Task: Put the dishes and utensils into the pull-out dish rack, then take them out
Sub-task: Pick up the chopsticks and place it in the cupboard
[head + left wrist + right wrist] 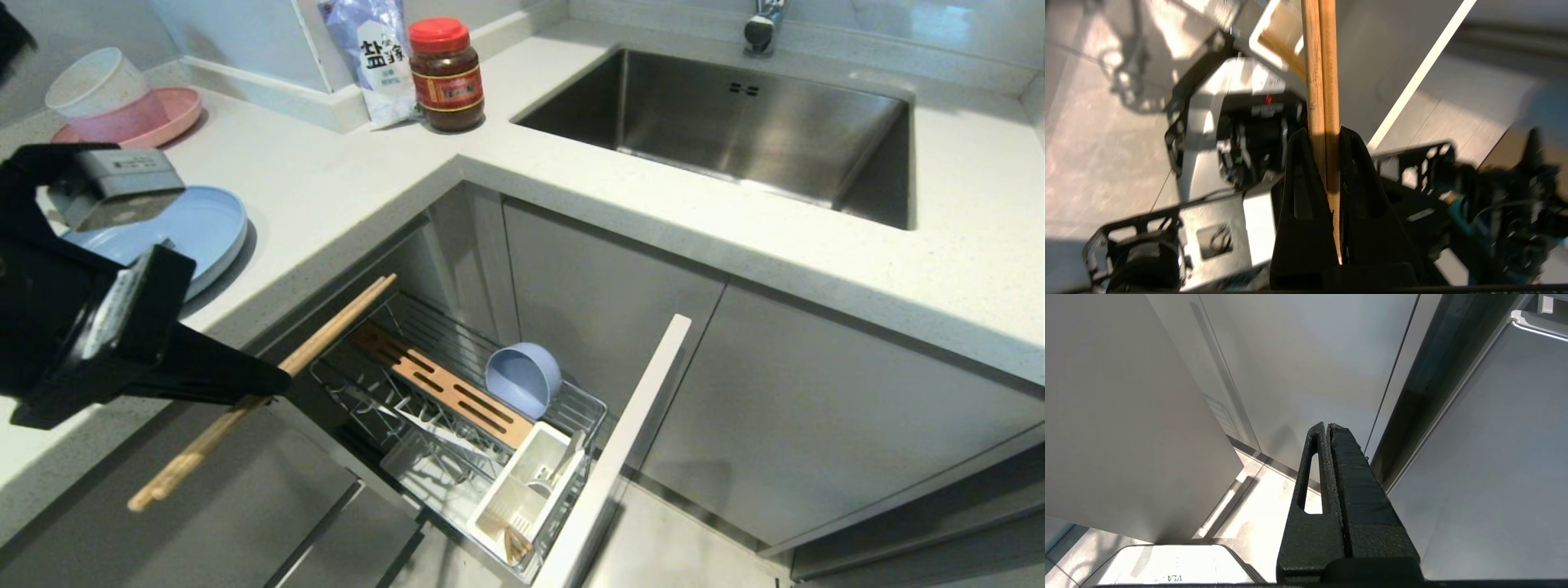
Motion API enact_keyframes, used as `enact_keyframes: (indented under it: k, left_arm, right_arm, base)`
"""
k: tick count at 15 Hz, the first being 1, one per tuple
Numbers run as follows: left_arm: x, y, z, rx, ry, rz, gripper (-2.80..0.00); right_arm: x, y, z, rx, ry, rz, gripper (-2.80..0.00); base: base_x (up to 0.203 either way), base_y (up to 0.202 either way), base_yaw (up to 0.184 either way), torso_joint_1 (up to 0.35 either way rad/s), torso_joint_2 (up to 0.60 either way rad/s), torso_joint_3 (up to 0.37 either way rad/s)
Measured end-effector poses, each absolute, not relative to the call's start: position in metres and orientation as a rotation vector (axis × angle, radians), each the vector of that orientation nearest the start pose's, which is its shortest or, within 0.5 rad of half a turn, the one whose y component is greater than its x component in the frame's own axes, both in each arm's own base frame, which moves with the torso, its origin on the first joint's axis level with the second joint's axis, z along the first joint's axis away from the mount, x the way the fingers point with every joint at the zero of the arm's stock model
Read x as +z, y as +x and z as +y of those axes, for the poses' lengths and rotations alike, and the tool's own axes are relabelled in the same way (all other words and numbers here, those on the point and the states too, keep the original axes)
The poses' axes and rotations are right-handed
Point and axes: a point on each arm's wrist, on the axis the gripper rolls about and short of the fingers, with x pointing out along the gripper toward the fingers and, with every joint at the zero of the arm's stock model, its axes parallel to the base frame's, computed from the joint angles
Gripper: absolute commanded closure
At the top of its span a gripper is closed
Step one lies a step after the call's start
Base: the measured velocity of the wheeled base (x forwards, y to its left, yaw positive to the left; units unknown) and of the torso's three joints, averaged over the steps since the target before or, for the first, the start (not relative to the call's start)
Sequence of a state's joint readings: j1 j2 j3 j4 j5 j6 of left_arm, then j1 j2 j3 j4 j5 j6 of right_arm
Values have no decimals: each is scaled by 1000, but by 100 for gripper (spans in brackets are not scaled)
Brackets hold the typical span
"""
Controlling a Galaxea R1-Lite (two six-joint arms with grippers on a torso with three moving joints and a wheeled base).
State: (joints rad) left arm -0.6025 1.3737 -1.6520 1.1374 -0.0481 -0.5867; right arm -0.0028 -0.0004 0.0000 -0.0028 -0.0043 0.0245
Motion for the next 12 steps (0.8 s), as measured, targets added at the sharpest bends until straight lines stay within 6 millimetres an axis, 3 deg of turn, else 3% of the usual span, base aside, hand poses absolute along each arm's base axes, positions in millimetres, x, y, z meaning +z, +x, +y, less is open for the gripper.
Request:
enact_keyframes:
  k: [7,12]
  left_arm:
    - [302,134,-123,-390,-154,1158,0]
    - [285,140,-131,-376,-54,1247,0]
  right_arm:
    - [76,-23,0,-7,24,-3,0]
    - [76,-23,0,-7,24,-3,0]
  base:
    - [0,0,0,0,0,0]
    - [0,0,0,0,0,0]
